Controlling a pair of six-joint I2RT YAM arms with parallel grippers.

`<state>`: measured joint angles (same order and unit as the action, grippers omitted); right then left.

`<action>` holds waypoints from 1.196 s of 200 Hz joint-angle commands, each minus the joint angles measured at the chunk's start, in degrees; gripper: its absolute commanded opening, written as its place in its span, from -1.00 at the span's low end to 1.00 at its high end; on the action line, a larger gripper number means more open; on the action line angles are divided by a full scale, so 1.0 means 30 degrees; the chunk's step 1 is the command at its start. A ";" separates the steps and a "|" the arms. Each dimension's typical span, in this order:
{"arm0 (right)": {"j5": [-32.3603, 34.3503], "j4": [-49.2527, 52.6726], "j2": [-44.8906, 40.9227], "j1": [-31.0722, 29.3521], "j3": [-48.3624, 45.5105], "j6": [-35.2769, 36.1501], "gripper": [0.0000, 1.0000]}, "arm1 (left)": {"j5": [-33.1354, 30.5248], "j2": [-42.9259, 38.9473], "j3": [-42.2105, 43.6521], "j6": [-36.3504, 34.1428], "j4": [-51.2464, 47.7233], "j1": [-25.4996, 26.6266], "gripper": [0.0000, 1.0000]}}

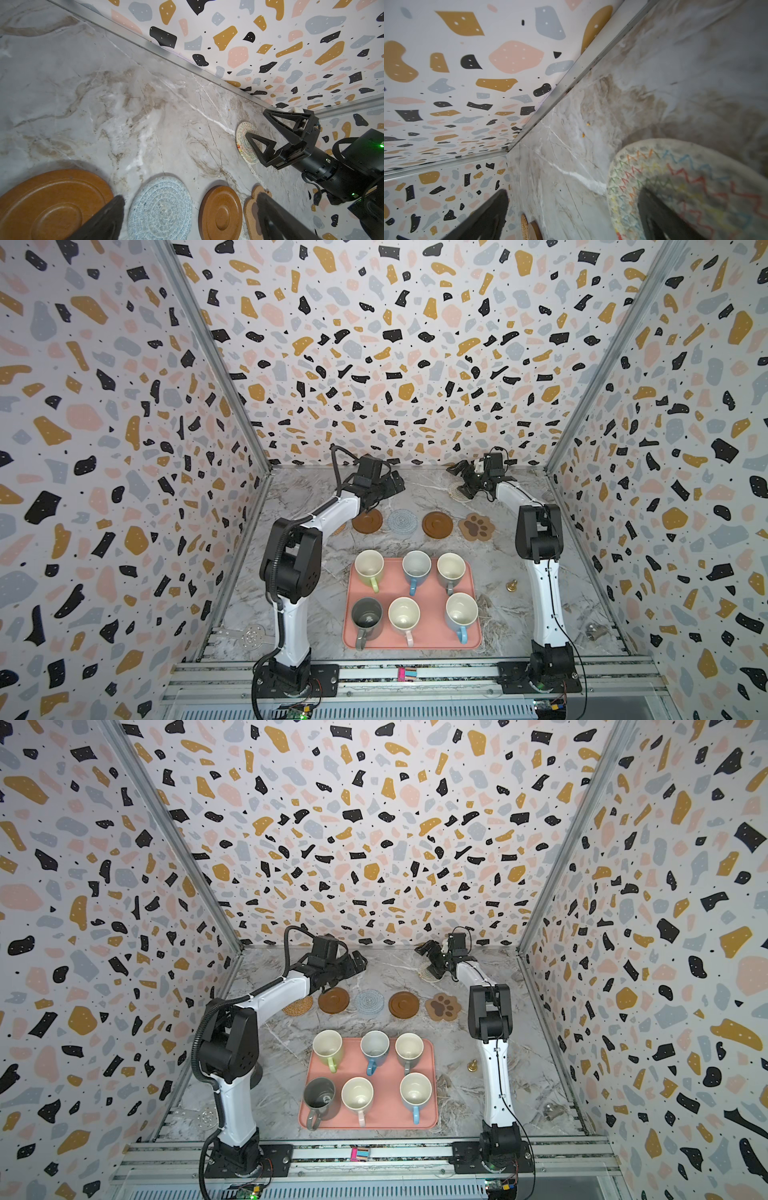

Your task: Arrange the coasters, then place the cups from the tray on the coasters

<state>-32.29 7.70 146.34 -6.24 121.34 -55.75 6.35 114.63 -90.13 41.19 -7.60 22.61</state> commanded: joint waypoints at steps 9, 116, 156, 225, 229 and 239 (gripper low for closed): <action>0.2178 0.4199 -0.0237 0.0449 -0.0725 0.1395 0.98 | -0.0036 -0.0534 -0.0081 -0.0132 0.0466 -0.0024 1.00; 0.4034 0.3573 -0.4235 0.3770 -0.7118 0.3600 0.98 | 0.0102 -0.0499 0.0042 -0.0127 0.0642 -0.0031 0.99; 0.4144 0.2999 -0.6459 0.5082 -1.0873 0.4478 0.98 | 0.0153 -0.0505 0.0079 -0.0136 0.0644 -0.0027 0.99; 0.2980 0.2434 -0.9521 0.5223 -1.5829 0.5398 0.98 | 0.0253 -0.0287 -0.0075 -0.0194 0.0566 -0.0014 1.00; 0.2923 0.2414 -0.9637 0.5195 -1.6003 0.5398 0.98 | 0.0255 -0.0297 -0.0075 -0.0173 0.0558 -0.0017 0.99; 0.2797 0.2366 -0.9907 0.5102 -1.6317 0.5384 0.98 | 0.0257 -0.0270 -0.0070 -0.0150 0.0568 -0.0035 1.00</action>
<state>-23.79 7.05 116.55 9.91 77.21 -40.12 6.57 114.63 -90.13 41.17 -7.55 22.61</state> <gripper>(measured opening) 0.989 0.997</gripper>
